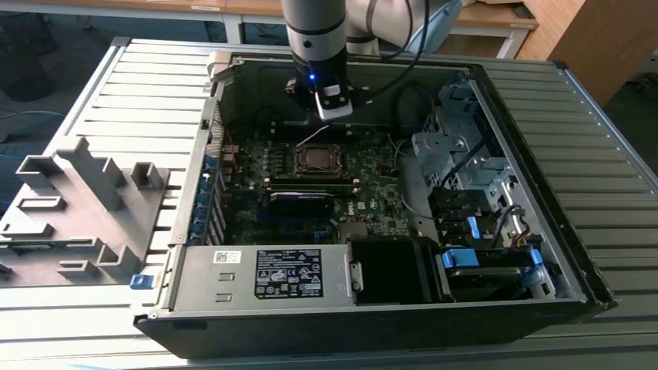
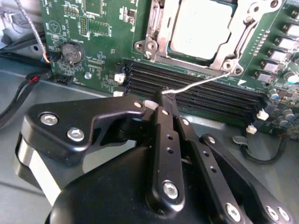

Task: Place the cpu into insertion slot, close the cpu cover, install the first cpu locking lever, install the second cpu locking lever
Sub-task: 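Install the first cpu locking lever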

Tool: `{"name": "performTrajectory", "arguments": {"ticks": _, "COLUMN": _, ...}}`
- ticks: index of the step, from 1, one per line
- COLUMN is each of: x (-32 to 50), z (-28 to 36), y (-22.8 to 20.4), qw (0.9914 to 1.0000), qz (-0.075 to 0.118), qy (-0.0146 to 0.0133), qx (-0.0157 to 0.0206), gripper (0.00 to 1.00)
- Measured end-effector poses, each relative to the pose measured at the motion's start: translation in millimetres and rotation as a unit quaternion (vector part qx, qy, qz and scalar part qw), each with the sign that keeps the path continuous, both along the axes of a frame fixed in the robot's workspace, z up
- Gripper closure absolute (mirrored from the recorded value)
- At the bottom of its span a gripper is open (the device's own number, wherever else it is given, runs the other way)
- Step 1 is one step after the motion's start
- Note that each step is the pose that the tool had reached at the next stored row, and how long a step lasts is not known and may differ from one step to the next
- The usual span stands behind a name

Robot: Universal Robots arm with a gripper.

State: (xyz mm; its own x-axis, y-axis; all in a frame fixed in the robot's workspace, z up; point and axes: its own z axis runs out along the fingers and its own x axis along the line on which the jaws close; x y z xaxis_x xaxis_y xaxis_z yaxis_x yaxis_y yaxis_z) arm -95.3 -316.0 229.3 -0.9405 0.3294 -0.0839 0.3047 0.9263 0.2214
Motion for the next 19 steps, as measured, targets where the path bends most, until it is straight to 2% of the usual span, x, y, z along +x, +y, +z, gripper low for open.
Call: {"name": "performTrajectory", "arguments": {"ticks": 19, "x": 0.0, "z": 17.0, "y": 0.0, "qw": 1.0, "qz": 0.0, "qy": 0.0, "qx": 0.0009, "gripper": 0.89}}
